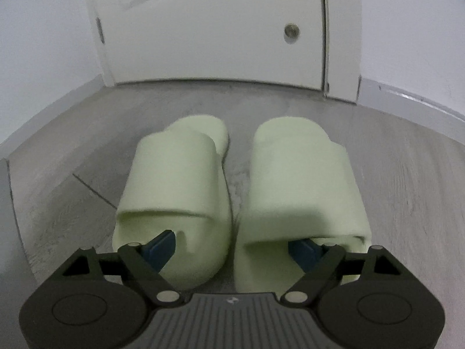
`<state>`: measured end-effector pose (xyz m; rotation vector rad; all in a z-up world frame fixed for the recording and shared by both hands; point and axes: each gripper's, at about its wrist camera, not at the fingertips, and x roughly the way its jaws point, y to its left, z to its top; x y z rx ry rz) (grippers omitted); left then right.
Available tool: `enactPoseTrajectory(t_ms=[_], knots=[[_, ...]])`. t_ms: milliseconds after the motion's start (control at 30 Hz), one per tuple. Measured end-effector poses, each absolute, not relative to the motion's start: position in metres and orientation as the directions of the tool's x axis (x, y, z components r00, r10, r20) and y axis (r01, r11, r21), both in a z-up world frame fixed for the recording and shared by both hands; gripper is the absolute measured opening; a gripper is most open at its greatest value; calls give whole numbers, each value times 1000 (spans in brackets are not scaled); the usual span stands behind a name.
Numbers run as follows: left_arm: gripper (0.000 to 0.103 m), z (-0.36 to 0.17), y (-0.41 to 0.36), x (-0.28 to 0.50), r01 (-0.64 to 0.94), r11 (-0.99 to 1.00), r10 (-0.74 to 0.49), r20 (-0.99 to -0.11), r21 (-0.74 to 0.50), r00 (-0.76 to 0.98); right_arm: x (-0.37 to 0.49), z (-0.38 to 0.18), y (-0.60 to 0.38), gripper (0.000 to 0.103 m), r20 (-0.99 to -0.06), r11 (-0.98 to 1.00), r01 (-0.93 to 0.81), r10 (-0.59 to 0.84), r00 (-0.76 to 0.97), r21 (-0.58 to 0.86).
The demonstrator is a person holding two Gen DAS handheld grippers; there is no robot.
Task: Organize scattered shoes
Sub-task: 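Grasp the pale green slides with the right tool and lift them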
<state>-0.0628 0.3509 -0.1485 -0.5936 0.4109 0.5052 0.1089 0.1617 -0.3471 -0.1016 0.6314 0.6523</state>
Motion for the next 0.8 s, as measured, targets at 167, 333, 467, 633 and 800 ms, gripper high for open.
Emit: enactPoseTrajectory(t_ms=[167,333,467,633,800], knots=[[95,-151,348,-55,-554,730,320,-515,-402,795,113,-357,171,80,-513,799,-598,537,670,57],[95,-153,346,-49,-554,732,315,-524,-397,791,109,-366,174,64,-453,804,-595,530,717,-2],[95,-156,344,-44,-555,733,311,-531,-394,788,112,-366,178,49,-430,792,-610,540,723,-30],[95,-156,341,-38,-551,739,310,-530,-387,789,118,-361,185,24,-405,795,-605,540,738,-41],[95,-152,340,-39,-548,740,317,-515,-391,796,124,-352,182,24,-402,789,-614,560,724,-6]])
